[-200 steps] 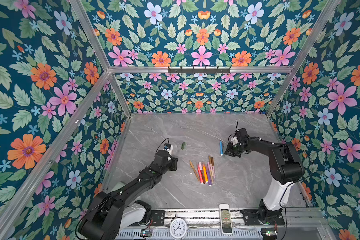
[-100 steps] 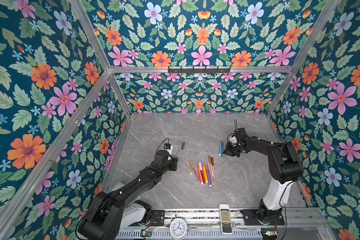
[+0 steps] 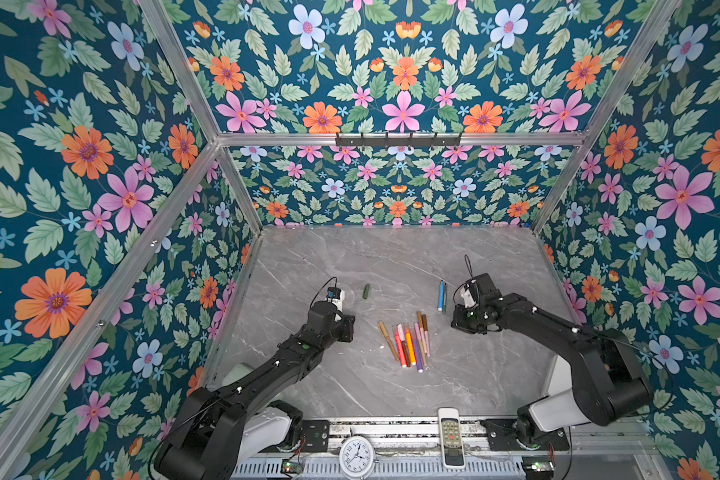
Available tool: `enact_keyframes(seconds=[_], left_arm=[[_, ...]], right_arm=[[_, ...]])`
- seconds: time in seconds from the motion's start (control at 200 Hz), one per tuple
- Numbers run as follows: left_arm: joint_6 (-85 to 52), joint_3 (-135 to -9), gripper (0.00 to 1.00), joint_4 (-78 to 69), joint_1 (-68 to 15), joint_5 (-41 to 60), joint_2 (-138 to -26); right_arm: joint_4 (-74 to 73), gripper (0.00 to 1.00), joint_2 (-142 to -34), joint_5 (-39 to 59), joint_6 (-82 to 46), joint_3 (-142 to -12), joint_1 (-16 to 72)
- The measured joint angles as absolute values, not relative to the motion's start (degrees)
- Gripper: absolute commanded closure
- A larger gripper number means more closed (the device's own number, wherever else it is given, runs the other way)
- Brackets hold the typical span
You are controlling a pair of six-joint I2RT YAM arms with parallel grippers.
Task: Open the pen caps
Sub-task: 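Move the right gripper to the pen pile and close on the orange highlighter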
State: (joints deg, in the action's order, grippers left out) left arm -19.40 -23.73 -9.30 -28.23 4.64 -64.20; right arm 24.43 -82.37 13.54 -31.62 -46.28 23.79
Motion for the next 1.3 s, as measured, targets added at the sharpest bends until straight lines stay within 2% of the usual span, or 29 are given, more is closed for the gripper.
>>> enact_keyframes(seconds=[0.205,0.685,0.88,1.3], left_arm=[[-19.46,-22.68,0.7,-9.47,-28.23,4.01,-62.19],[-19.59,-22.63,0.7,-9.76,-28.23,3.79,-62.35],[-19.59,-22.61,0.7,-9.76,-28.23,3.66,-62.19],[-19.59,-22.37,0.7,-9.82,-28.23,3.42,-61.84]], right_arm=[[26.39,0.87,-80.62,8.01,-36.07,-46.81,34.89],[27.38,0.85,-93.69,2.87,-38.76,-58.26,48.75],[29.56,0.82,-98.48,0.56,-39.99,-61.47,52.14],[32.73,0.78,-100.12,-3.11,-42.33,-61.43,54.78]])
